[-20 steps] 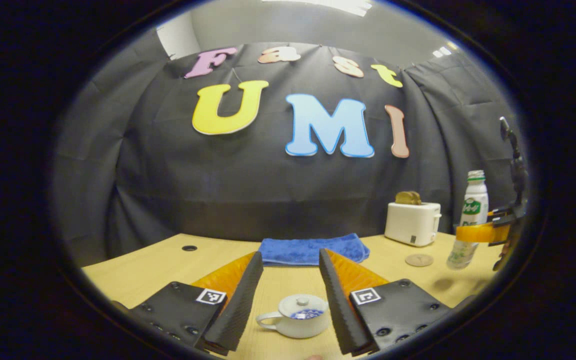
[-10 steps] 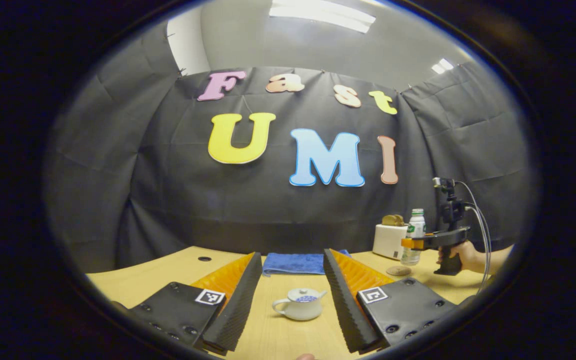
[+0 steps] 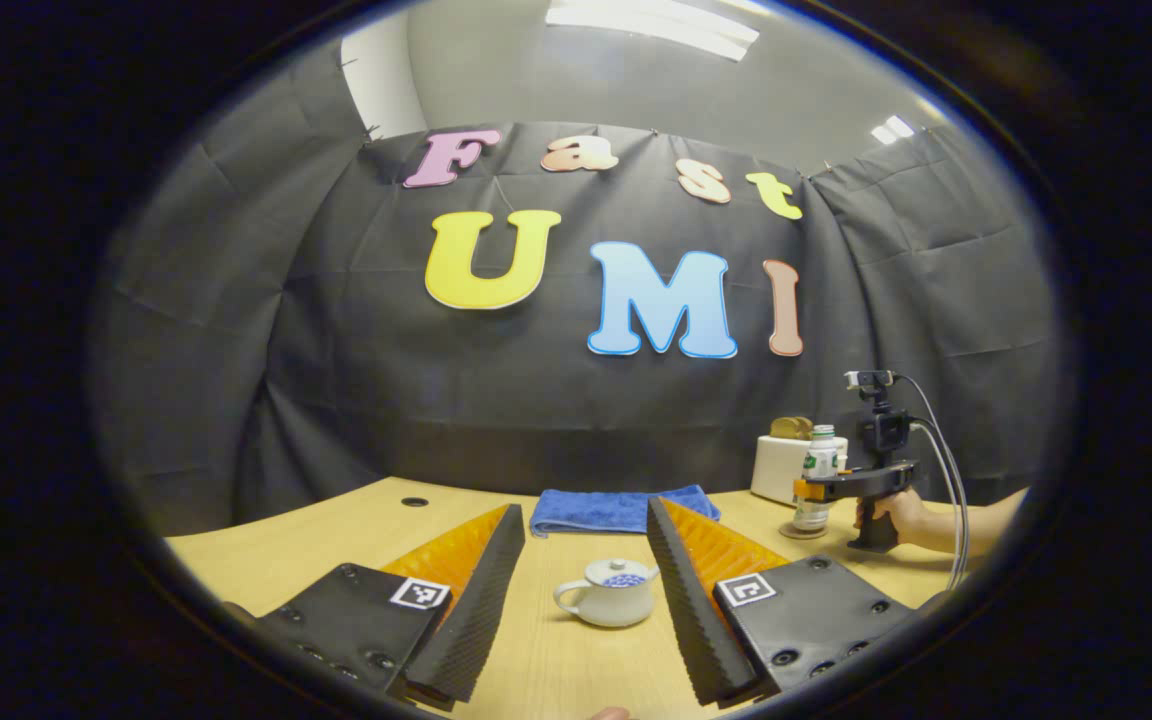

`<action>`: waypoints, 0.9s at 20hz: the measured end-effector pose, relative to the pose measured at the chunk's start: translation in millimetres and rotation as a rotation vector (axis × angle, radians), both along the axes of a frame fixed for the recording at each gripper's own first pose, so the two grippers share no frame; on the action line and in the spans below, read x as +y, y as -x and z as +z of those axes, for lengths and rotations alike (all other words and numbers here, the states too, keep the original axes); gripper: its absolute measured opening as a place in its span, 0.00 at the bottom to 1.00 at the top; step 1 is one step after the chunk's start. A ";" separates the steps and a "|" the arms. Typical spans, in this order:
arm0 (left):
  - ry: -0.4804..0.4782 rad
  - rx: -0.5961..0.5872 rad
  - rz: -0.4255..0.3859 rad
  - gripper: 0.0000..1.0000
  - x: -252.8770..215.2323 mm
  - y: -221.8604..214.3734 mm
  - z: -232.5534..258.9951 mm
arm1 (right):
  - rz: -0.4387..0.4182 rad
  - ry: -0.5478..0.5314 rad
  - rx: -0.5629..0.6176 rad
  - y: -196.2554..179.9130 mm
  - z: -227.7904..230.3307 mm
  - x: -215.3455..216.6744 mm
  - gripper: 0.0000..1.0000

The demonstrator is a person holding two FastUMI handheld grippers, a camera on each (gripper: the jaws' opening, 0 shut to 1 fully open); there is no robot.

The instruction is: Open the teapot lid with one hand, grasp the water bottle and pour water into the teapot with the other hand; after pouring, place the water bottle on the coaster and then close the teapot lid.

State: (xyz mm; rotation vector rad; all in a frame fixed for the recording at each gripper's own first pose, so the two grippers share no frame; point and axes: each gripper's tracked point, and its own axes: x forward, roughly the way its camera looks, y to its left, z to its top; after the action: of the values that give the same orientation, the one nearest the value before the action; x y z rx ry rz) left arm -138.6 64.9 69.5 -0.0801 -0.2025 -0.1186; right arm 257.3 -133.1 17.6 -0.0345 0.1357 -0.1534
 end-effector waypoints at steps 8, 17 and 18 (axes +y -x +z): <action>-0.002 0.009 -0.006 0.87 -5.4 -4.5 -3.1 | 0.001 0.011 -0.009 -3.6 -4.8 -1.9 0.77; -0.004 0.031 -0.003 0.90 -18.6 -7.6 -15.5 | -0.024 0.099 -0.088 30.9 34.3 -2.4 0.96; -0.008 0.034 -0.008 0.90 -21.7 -7.8 -18.4 | -0.009 0.100 -0.102 42.5 41.3 2.7 0.96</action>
State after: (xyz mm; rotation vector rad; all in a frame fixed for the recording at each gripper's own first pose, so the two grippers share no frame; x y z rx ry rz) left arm -130.8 43.2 51.1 -0.0746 -0.1677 -0.1259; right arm 214.8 -130.5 58.9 -0.1260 0.0260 -0.1703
